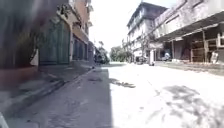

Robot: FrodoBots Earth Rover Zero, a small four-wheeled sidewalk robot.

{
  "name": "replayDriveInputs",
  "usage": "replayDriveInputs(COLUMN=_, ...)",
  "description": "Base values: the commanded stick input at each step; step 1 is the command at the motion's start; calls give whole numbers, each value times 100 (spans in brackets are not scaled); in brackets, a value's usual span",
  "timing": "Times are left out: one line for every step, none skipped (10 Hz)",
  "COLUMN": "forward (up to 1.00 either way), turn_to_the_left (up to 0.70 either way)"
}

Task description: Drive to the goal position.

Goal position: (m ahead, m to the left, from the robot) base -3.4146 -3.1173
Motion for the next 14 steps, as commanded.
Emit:
replayDriveInputs(forward=-73, turn_to_the_left=0)
replayDriveInputs(forward=-2, turn_to_the_left=0)
replayDriveInputs(forward=0, turn_to_the_left=0)
replayDriveInputs(forward=0, turn_to_the_left=0)
replayDriveInputs(forward=0, turn_to_the_left=0)
replayDriveInputs(forward=0, turn_to_the_left=0)
replayDriveInputs(forward=0, turn_to_the_left=0)
replayDriveInputs(forward=0, turn_to_the_left=0)
replayDriveInputs(forward=0, turn_to_the_left=0)
replayDriveInputs(forward=0, turn_to_the_left=-1)
replayDriveInputs(forward=0, turn_to_the_left=-3)
replayDriveInputs(forward=0, turn_to_the_left=-5)
replayDriveInputs(forward=0, turn_to_the_left=-6)
replayDriveInputs(forward=0, turn_to_the_left=-3)
